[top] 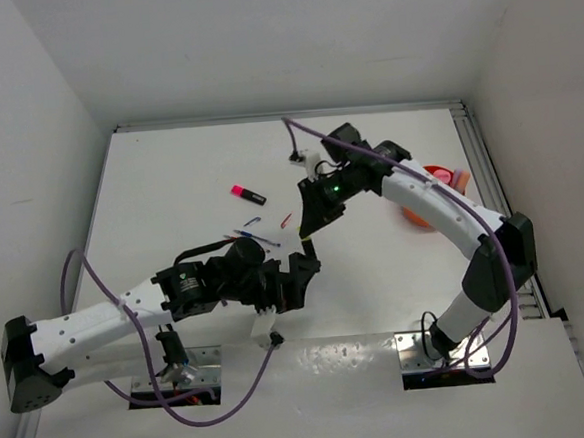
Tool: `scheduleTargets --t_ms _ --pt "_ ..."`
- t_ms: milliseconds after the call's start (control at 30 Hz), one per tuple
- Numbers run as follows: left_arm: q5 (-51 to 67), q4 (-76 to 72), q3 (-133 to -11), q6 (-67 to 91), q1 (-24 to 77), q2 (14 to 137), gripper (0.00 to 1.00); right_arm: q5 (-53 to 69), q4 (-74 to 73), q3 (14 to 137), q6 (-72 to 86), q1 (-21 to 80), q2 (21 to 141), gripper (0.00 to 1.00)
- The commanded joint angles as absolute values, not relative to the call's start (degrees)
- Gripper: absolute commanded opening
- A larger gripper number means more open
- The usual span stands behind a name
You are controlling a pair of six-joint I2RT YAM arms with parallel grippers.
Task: Sort the stationery into containers
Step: Place the pen in the storage box.
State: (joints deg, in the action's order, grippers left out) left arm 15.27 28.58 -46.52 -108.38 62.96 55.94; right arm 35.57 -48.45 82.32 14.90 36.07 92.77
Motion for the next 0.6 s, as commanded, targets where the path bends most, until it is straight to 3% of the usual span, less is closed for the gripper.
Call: scheduleTargets --t_ms 0,133,233,567 --pt "16.1 22.35 -48.6 -92.25 63.98 53.61 1.0 33.93 -48.43 85.51 13.1 27.71 89.56 0.0" --pt "6.7 15.64 -58.84 -55.91 62.94 59.05 1.0 35.51 -47.11 87.36 13.1 12.09 85.71 0.0" --pt "4.13 17.84 -66.07 -39.19 58.28 64.5 1.0 36.12 -43.96 85.44 13.1 2.49 80.54 0.0" --pt "16.59 14.09 -67.6 -1.16 38.6 71.89 1.0 33.67 -25.24 63.04 17.66 -19.15 60.67 0.0"
